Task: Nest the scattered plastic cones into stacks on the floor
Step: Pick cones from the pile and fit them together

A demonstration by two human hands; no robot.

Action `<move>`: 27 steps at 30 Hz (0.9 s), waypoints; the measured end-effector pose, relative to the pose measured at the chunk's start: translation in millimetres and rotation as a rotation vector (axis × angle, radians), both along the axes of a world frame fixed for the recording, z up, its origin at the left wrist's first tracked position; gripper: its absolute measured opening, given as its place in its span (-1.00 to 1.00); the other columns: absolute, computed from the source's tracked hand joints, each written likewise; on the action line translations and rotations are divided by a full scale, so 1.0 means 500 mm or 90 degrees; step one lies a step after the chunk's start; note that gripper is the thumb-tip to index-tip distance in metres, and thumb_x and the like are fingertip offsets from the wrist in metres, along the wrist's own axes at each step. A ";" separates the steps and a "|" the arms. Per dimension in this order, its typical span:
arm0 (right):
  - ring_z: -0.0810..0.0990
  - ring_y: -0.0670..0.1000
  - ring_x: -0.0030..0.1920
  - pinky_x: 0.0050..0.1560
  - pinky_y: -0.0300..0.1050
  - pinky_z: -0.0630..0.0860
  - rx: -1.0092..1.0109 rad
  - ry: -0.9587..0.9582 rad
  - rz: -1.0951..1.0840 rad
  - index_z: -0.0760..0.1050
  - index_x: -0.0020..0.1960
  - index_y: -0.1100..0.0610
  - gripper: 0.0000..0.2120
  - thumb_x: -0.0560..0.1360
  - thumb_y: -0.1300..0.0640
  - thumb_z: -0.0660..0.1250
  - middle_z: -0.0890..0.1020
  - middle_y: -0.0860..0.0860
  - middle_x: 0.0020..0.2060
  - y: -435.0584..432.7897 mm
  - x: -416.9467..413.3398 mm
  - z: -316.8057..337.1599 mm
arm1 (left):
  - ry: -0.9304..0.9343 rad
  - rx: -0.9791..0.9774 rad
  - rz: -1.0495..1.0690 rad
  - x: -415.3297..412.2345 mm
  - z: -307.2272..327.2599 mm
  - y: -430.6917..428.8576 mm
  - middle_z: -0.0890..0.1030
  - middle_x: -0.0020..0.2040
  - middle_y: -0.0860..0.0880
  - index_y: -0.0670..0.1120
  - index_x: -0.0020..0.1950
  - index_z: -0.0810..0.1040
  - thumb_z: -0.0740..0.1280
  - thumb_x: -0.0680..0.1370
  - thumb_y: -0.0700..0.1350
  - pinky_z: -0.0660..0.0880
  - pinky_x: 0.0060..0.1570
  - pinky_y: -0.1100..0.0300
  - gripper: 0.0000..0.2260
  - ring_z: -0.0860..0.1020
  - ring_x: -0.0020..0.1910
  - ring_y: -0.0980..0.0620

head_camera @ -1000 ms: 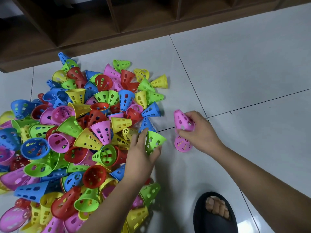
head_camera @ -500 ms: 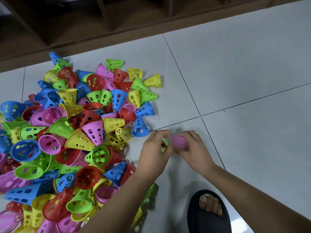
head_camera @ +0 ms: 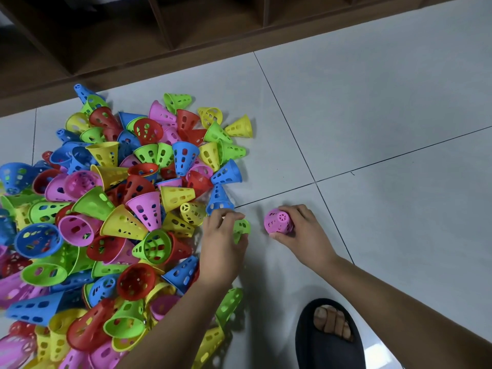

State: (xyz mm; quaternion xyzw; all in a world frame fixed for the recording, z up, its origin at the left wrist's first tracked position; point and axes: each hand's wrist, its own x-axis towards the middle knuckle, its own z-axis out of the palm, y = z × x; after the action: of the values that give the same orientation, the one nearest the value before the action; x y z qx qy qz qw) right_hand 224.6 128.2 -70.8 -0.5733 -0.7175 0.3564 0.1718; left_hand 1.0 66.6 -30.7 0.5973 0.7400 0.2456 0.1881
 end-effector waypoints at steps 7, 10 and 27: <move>0.48 0.02 0.23 0.24 0.02 0.56 0.006 -0.007 0.008 0.47 0.38 -0.14 -0.43 0.44 -0.12 0.58 0.50 -0.13 0.25 0.009 -0.006 -0.006 | -0.074 -0.036 0.073 -0.030 -0.015 -0.001 0.48 0.30 0.05 0.09 0.35 0.58 0.59 0.50 -0.10 0.51 0.29 0.00 -0.55 0.47 0.30 -0.05; 0.47 0.01 0.22 0.23 0.00 0.55 0.009 -0.015 0.010 0.46 0.41 -0.16 -0.42 0.45 -0.15 0.57 0.49 -0.14 0.25 0.010 -0.012 -0.009 | -0.097 -0.083 0.047 -0.035 -0.021 0.000 0.49 0.29 0.10 0.15 0.35 0.57 0.55 0.56 0.03 0.59 0.21 -0.01 -0.61 0.56 0.24 -0.04; 0.55 0.05 0.23 0.27 -0.01 0.56 -0.011 -0.028 0.064 0.40 0.46 -0.17 -0.39 0.48 -0.17 0.54 0.45 -0.09 0.26 0.032 -0.049 0.000 | -0.027 -0.121 -0.033 -0.031 -0.015 0.055 0.66 0.16 0.04 0.09 0.29 0.58 0.53 0.56 0.06 0.62 -0.03 0.01 -0.66 0.64 0.07 -0.04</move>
State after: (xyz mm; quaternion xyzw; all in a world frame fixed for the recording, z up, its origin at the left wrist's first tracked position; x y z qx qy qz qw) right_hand 200.2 144.2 -70.7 -0.5456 -0.7460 0.3580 0.1327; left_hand -14.4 94.2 -38.3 0.5904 0.7400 0.1819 0.2660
